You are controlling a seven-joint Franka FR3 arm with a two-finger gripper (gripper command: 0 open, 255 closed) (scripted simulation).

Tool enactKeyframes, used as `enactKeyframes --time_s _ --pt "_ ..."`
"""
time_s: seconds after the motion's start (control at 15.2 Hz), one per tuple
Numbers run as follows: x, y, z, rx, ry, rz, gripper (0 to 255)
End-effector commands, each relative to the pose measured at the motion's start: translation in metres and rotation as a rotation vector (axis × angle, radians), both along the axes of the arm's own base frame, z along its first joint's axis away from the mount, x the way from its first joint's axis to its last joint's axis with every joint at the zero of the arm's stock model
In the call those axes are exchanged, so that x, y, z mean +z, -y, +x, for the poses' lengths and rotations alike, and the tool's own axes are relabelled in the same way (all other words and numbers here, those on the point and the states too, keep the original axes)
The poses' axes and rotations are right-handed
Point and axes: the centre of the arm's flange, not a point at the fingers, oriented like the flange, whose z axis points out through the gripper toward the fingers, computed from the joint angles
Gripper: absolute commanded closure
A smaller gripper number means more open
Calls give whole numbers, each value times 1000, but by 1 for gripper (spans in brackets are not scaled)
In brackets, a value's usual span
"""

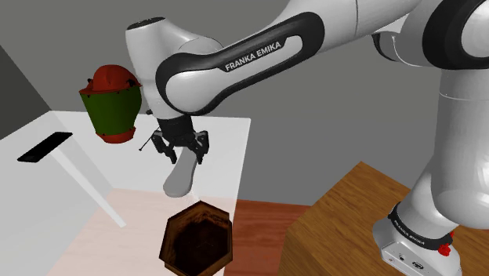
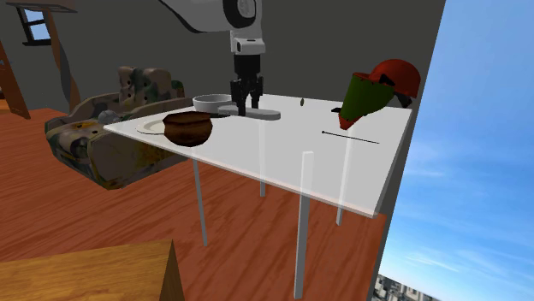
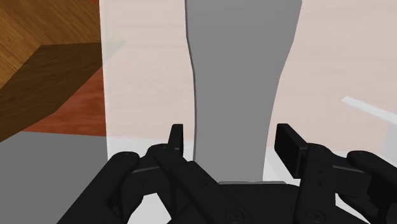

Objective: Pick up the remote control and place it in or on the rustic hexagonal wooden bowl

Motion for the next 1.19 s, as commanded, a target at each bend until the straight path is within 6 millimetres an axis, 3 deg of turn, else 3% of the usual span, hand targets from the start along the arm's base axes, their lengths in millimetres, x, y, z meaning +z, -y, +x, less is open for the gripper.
enactKeyframes --time_s 0.0,0.66,1.12 --pt "11 0 0 0 0 0 255" --pt "60 0 0 0 0 0 255" --pt "64 -33 -86 0 0 0 255"
